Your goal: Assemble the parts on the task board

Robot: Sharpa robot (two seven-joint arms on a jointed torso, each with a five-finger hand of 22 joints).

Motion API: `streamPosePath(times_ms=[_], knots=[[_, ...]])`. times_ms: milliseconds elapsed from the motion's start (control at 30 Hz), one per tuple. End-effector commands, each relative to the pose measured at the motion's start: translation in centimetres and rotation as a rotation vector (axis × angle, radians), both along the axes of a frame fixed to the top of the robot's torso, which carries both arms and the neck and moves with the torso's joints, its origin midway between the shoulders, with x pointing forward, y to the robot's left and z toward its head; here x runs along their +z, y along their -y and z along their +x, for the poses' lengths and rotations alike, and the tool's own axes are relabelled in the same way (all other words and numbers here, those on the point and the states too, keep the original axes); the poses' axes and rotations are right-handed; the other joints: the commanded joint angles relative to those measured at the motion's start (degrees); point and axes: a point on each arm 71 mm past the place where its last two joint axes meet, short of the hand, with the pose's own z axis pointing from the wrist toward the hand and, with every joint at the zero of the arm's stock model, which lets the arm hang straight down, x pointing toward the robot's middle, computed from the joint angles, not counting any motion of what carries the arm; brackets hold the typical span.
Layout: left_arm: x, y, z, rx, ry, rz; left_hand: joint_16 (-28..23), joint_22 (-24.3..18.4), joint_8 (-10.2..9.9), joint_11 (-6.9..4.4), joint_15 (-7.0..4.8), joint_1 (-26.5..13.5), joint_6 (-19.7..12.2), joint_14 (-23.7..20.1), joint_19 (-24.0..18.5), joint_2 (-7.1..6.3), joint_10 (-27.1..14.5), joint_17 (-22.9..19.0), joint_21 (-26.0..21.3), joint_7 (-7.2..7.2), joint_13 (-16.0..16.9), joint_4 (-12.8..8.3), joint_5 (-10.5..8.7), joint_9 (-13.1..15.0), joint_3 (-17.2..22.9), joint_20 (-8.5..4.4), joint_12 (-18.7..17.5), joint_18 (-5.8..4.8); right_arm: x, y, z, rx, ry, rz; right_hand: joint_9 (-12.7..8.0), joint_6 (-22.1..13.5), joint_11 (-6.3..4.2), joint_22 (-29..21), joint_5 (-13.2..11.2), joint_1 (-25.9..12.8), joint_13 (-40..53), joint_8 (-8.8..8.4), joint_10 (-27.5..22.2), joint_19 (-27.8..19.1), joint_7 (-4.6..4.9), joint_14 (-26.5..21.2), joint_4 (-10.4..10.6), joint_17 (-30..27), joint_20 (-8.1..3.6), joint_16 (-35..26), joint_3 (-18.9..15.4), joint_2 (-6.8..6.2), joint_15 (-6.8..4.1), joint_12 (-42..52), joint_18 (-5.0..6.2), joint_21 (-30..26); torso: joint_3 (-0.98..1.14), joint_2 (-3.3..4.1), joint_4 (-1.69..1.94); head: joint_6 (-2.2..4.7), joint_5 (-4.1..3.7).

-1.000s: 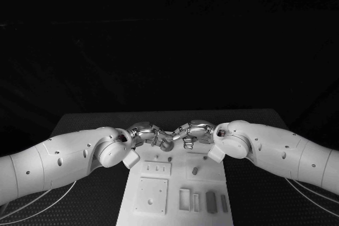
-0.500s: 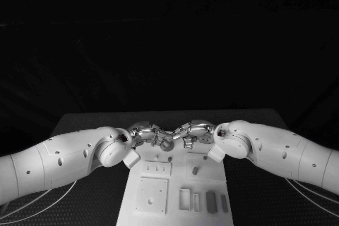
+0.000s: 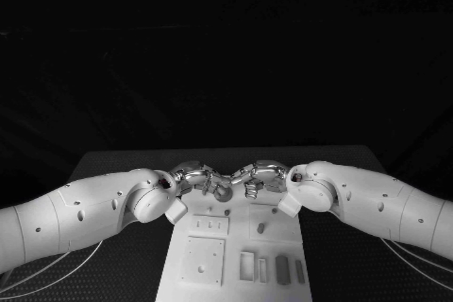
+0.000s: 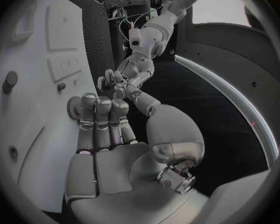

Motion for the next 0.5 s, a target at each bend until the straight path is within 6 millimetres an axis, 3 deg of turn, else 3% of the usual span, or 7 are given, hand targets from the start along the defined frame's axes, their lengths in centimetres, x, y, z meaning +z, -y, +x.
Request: streamPosePath(times_ms=[33, 300, 400, 500], knots=[[0.03, 0.09, 0.05, 0.009, 0.010, 0.008, 0.3, 1.2, 0.2, 0.03, 0.02, 0.0, 1.2, 0.6, 0.4, 0.74, 0.2, 0.0, 0.0, -0.91, 0.1, 0.0, 0.28, 0.2, 0.4, -0.18, 0.0, -0.87, 0.24, -0.46, -0.25, 0.031, -0.007, 0.038, -0.1, 1.8, 1.55, -0.1, 0.1, 0.0, -0.1, -0.27, -12.1, 0.1, 2.10, -0.1, 0.0, -0.1, 0.46, -0.3, 0.2, -0.59, 0.35, -0.3, 0.82, -0.2, 0.01, 0.00, -0.01, 0.03, 0.00], [0.03, 0.07, 0.03, 0.008, 0.009, 0.008, 0.4, 1.2, 0.3, 0.01, -0.01, -0.1, 1.2, 0.6, 0.4, 0.70, 0.3, 0.0, 0.0, -0.88, 0.1, 0.0, 0.32, 0.3, 0.5, -0.20, 0.0, -0.87, 0.19, -0.12, -0.11, 0.019, -0.007, 0.035, -0.5, 2.1, 1.58, -0.2, 0.3, -0.2, -0.3, -0.41, -12.0, 0.2, 2.11, 0.0, 0.2, -0.3, 0.55, -0.3, 0.6, -0.39, 0.42, -0.3, 0.82, -0.4, -0.03, 0.00, 0.00, 0.06, -0.03], [0.04, 0.14, -0.01, 0.003, 0.008, 0.005, 0.4, 1.2, 0.3, 0.01, -0.01, -0.1, 1.2, 0.6, 0.4, 0.69, 0.3, 0.0, 0.0, -0.88, 0.1, 0.0, 0.32, 0.3, 0.6, -0.20, 0.0, -0.87, 0.18, -0.05, -0.06, 0.016, -0.007, 0.034, -0.7, 3.4, 1.31, -0.2, 0.3, 0.2, -0.4, -0.06, -11.7, 0.5, 1.73, 0.2, 0.2, -0.4, 0.55, -0.2, 2.1, 0.96, 0.29, -0.2, 0.82, -0.5, -0.03, -0.02, -0.04, -0.01, 0.01], [0.06, 0.25, -0.08, -0.004, 0.008, 0.002, 0.4, 1.2, 0.3, 0.01, -0.01, -0.1, 1.2, 0.6, 0.4, 0.67, 0.3, 0.0, 0.0, -0.89, 0.1, 0.0, 0.32, 0.3, 0.6, -0.20, 0.0, -0.87, 0.07, 0.08, 0.09, -0.002, -0.006, 0.020, -0.5, 4.8, 0.70, -0.1, 0.2, 1.6, -0.7, 0.62, -11.0, 1.1, 1.06, 0.8, 0.2, -0.6, 0.48, 0.0, 6.0, 1.98, -0.17, 0.1, 0.82, -0.4, -0.04, 0.00, 0.00, 0.02, -0.04]])
